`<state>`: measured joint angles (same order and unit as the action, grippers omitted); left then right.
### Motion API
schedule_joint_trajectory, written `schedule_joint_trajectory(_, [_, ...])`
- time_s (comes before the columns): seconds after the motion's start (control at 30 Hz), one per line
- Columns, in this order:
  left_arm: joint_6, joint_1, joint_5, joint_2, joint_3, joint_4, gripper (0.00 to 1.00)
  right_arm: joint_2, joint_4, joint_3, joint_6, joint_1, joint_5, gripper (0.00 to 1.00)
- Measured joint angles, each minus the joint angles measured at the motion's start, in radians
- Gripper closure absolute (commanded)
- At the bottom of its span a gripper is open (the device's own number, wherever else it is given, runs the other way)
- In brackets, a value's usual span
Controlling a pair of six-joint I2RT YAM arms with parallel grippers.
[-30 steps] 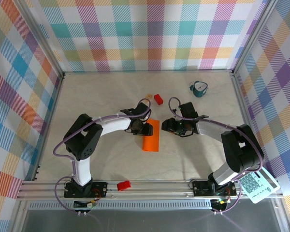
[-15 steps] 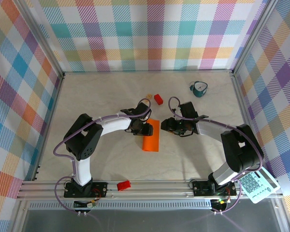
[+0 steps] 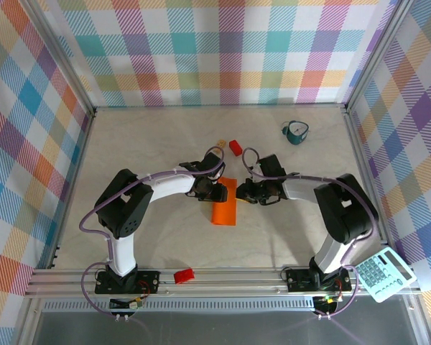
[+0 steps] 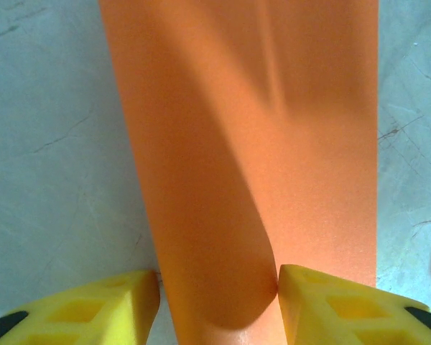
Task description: Fold a paper plane with a square sheet of paper (fold left side to right side)
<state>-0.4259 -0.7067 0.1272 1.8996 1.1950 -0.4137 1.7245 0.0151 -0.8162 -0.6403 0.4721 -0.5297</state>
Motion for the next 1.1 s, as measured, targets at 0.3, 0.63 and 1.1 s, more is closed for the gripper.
schedule_joint_trajectory(0.3, [0.0,-0.004,-0.01,0.0,0.0,0.0,0.5,0.076,-0.014,-0.031,-0.01,0.022,-0.005,0.98])
schedule_joint_trajectory(0.63, [0.002,-0.005,-0.014,-0.005,0.0,0.0,0.47,0.104,0.031,-0.058,-0.002,0.032,0.008,1.0])
schedule_joint_trajectory(1.1, [0.036,0.051,0.004,-0.224,-0.041,0.042,0.48,0.116,0.057,-0.078,0.001,0.037,0.013,1.0])
